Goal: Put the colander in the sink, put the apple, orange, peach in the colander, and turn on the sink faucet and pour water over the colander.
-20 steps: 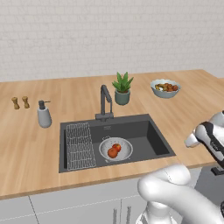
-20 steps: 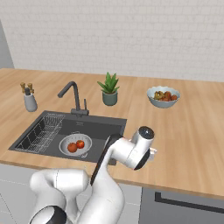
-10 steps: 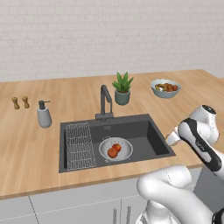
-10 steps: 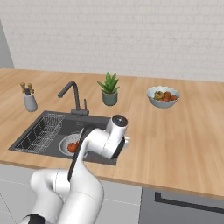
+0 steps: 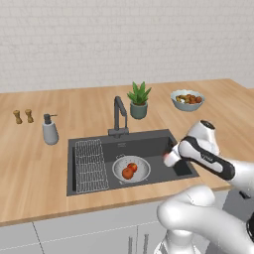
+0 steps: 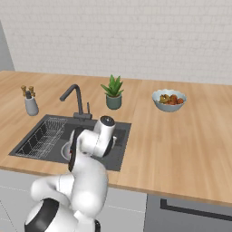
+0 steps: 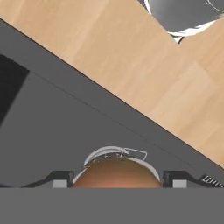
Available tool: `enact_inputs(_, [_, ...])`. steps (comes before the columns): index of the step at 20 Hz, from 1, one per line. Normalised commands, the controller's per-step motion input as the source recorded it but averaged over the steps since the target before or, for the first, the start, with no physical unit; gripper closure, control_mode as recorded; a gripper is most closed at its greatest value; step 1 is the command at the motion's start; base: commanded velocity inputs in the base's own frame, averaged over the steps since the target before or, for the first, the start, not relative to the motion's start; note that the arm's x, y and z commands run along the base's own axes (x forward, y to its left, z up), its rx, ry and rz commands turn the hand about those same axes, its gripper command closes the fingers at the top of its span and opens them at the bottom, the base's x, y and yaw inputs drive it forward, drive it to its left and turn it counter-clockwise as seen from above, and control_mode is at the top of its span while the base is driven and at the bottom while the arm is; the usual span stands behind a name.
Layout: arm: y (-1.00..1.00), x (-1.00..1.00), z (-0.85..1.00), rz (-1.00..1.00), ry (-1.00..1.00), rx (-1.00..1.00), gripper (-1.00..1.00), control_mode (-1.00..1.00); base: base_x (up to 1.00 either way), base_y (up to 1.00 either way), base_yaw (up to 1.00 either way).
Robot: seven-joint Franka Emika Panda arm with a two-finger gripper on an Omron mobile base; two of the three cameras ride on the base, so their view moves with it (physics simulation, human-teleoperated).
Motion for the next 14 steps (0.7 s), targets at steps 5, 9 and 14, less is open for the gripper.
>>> enact_inputs(5, [0.68, 0.56, -0.31, 0.17, -0.02, 0.00, 1.00, -1.00, 0.00, 0.00, 0.00])
enact_inputs(9, [0.53, 0.59, -0.47, 0.12, 0.00, 0.00, 1.00, -1.00, 0.00, 0.00, 0.00])
enact_inputs(14, [0.44, 0.65, -0.49, 0.10, -0.01, 0.00, 1.00, -1.00, 0.00, 0.00, 0.00])
